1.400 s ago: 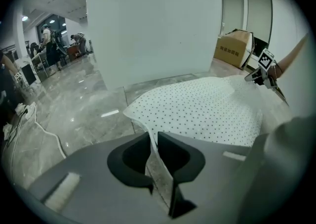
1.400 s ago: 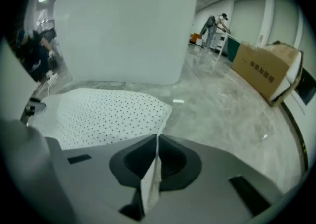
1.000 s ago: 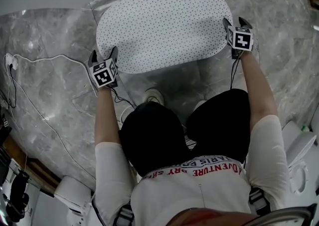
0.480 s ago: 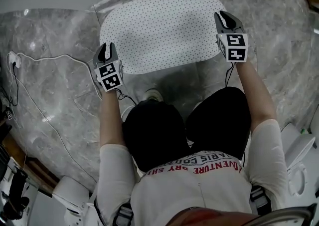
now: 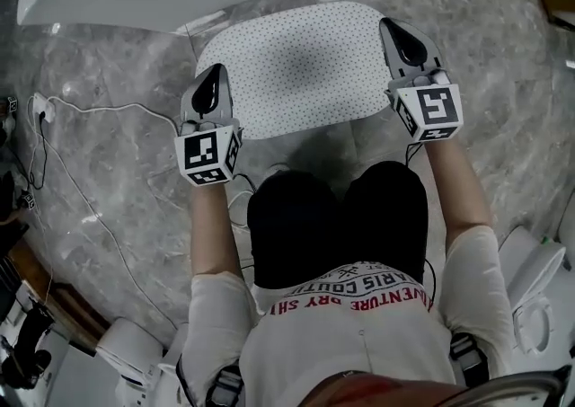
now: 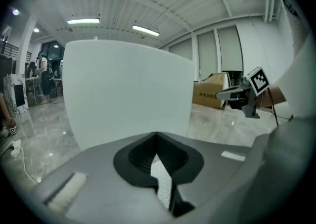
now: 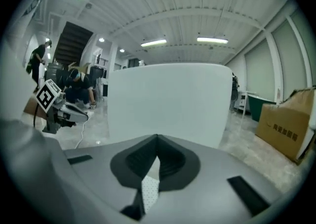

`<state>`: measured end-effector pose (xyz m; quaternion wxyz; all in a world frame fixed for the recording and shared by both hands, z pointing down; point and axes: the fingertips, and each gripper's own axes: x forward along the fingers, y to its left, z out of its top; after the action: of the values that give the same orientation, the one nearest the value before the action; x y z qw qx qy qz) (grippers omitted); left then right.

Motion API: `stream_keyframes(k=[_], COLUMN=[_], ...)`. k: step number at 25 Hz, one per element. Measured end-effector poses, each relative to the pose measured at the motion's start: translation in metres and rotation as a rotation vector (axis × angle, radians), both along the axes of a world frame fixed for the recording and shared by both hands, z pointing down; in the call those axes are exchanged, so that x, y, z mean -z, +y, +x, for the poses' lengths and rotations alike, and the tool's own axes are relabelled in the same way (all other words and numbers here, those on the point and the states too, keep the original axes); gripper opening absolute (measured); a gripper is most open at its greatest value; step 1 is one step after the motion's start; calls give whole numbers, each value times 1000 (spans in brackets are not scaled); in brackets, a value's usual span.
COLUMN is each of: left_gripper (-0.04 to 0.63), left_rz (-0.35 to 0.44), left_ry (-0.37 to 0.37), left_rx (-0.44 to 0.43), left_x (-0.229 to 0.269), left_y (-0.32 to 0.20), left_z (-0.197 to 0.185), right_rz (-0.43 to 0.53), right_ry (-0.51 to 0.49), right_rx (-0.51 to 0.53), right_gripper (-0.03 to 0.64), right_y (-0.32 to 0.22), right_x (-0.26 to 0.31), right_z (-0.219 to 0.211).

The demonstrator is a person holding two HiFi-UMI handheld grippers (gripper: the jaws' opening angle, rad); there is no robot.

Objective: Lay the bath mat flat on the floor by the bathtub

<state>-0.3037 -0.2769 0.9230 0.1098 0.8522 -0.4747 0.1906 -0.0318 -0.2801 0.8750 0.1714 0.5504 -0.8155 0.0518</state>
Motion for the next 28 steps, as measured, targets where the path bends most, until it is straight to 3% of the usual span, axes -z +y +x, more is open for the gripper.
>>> stream_keyframes(k=[3,8,14,19,28], left_gripper=[11,11,11,11,11], left_rz=[32,123,78,41,156], left_ry=[50,79,131,169,134], left_rx=[-8,55,1,-47,-69], left_x=[71,211,357,471,640], left_y=[4,15,51,82,140], left_z=[13,19,38,44,32], right_rz=[-6,2,-9,46,154], right_ry=[-58,-44,-104,-69,-113], right_rx=[0,25,25,41,98], right_gripper=[8,8,8,8,8], right_y=[8,41,77,98,145], right_x=[48,155,310,428,597], right_z=[-9,-28,-45,-50,-65])
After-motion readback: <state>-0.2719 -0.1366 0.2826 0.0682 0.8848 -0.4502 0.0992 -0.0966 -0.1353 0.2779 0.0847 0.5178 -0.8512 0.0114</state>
